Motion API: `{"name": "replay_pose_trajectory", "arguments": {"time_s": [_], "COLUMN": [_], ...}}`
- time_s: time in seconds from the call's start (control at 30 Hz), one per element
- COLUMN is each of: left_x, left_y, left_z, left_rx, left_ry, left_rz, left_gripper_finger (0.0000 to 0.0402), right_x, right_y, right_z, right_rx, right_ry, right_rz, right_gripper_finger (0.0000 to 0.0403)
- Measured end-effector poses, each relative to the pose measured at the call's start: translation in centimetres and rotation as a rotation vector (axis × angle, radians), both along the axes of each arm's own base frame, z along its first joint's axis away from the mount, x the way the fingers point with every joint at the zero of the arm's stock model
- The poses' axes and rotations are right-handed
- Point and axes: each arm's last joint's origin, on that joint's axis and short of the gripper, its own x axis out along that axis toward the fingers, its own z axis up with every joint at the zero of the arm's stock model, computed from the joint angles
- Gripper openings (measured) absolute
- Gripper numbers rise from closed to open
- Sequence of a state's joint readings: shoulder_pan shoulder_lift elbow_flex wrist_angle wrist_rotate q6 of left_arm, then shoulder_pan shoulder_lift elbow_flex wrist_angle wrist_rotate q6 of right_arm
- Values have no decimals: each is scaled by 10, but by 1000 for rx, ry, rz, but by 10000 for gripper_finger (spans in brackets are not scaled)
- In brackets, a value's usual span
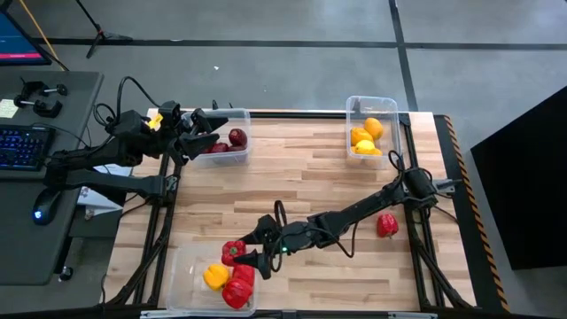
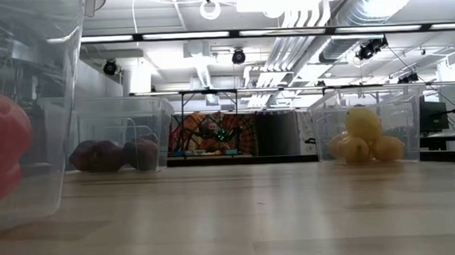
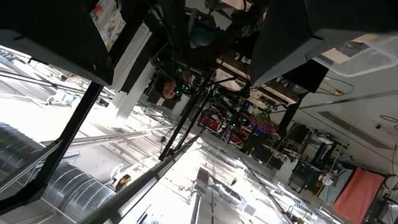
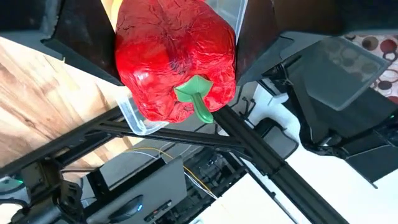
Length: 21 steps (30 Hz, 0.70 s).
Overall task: Sort produce into baskets
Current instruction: Put the red bell pepper into the bottom transparent bin
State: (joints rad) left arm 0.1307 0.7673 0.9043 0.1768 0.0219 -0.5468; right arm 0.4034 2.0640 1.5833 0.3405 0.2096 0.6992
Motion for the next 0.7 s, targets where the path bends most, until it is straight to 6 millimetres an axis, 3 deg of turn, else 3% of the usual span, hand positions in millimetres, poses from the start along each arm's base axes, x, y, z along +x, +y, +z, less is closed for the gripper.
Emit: {"name": "replay_pose_trajectory", "arguments": {"time_s": [0.7], "left_x": [0], "left_y": [0], "left_z": [0], "left_rx": [-1], "left_ry": [-4], "left_rz": [-1], "left_gripper_finger": [365], "right_x": [0], "right_y": [3], "right_z": [3], "right_rx": [-13], "right_ry": [-39], "right_rz": [99], "right_gripper_finger": [279]}}
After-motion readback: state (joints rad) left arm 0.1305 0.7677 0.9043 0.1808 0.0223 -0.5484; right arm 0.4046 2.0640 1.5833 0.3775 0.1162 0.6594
